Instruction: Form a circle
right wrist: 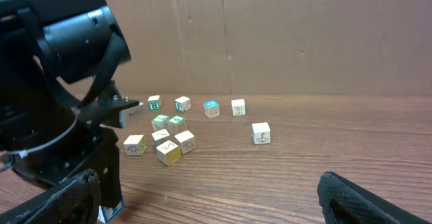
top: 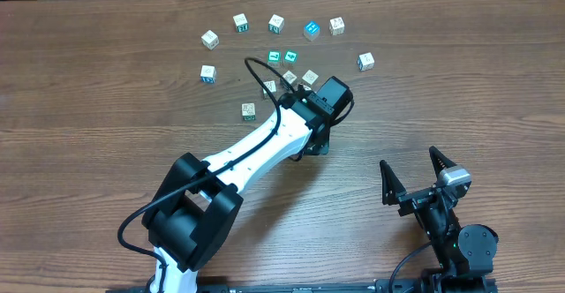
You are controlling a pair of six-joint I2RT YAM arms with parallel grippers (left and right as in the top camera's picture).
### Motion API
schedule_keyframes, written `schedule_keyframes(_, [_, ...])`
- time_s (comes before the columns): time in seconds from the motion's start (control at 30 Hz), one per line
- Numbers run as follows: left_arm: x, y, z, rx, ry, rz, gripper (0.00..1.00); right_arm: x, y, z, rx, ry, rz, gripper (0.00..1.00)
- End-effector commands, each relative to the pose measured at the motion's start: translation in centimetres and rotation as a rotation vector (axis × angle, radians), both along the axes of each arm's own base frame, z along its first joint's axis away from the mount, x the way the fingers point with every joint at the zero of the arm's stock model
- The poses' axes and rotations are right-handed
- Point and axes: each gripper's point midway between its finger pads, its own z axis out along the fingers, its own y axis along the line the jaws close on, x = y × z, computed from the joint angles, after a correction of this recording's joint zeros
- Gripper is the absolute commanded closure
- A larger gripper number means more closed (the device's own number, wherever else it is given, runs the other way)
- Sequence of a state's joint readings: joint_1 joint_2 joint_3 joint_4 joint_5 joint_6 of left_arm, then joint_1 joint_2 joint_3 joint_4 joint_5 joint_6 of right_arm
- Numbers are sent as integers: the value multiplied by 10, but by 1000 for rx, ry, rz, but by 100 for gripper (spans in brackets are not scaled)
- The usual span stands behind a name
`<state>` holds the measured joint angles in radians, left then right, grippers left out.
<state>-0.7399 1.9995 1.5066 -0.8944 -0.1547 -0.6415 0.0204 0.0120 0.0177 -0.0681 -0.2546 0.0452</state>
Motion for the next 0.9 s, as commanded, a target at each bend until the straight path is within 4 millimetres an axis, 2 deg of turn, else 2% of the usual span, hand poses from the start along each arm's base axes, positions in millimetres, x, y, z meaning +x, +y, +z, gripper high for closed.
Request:
schedule_keyframes(0.0, [-1,1,-2,-24,-12,93,72,1,-2,-1,-5,-7,-10,0])
schedule_keyframes(0.13, [-4,-6,-4,-57,5,92,73,1,-2,-1,-5,-7,-10,0])
schedule_keyframes(0.23, [-4,-6,-7,-61,1,93,78,1,-2,-1,-5,-7,-10,0])
schedule_keyframes(0.43, [-4,-6,-19,-79,-9,132,77,1,-2,-1,-5,-7,-10,0])
schedule_keyframes(0.87, [-2,-8,-18,-88,-16,130,61,1,-2,-1,-5,-7,-10,0])
